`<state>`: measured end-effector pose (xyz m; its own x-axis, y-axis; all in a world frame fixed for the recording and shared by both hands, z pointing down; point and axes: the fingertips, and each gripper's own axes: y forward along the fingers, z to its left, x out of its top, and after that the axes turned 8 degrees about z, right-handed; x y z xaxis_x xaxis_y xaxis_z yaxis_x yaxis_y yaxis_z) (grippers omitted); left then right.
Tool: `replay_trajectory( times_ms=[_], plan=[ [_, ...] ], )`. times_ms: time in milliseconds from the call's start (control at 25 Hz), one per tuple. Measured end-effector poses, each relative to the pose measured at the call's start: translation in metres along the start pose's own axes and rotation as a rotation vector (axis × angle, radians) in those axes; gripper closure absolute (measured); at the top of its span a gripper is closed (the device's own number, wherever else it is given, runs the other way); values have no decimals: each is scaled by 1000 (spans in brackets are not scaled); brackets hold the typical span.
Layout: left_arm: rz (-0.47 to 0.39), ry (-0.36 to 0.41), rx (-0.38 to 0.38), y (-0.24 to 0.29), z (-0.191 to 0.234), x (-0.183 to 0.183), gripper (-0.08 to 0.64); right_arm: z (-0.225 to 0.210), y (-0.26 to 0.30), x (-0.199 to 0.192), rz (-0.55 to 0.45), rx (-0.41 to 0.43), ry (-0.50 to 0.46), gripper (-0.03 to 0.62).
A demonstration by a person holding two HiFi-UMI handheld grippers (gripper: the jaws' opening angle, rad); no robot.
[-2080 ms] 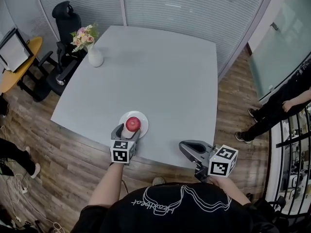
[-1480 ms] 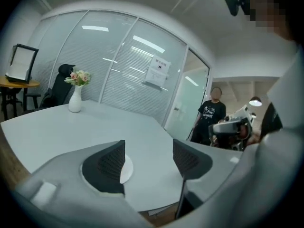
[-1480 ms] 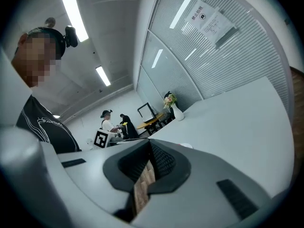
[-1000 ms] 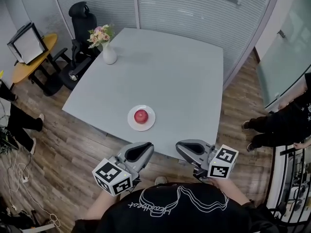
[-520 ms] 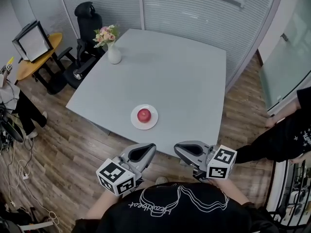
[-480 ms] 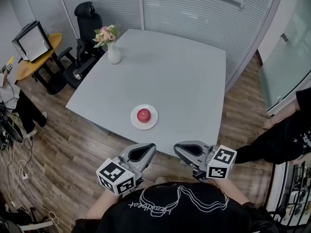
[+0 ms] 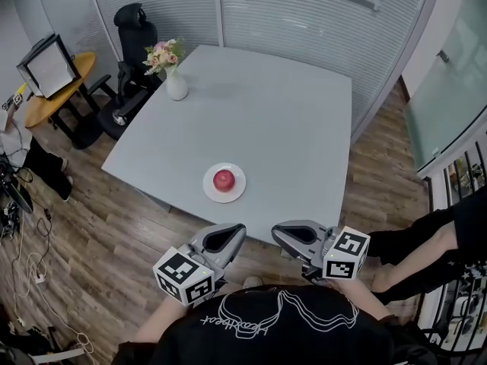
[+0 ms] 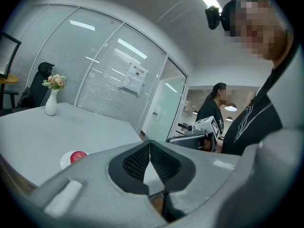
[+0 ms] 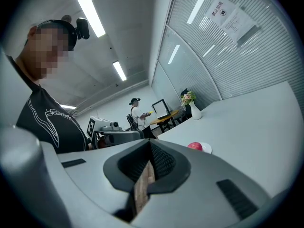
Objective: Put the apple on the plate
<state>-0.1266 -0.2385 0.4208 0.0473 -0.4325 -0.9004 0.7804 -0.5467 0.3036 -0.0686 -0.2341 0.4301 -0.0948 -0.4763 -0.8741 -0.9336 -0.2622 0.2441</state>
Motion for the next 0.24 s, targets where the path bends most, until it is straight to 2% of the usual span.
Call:
replay_trajectory(
  times_ms=[240],
  plan=[
    [2,3,-4,-3,-1,0,543,3,2,2,3,-3,-3,584]
  ],
)
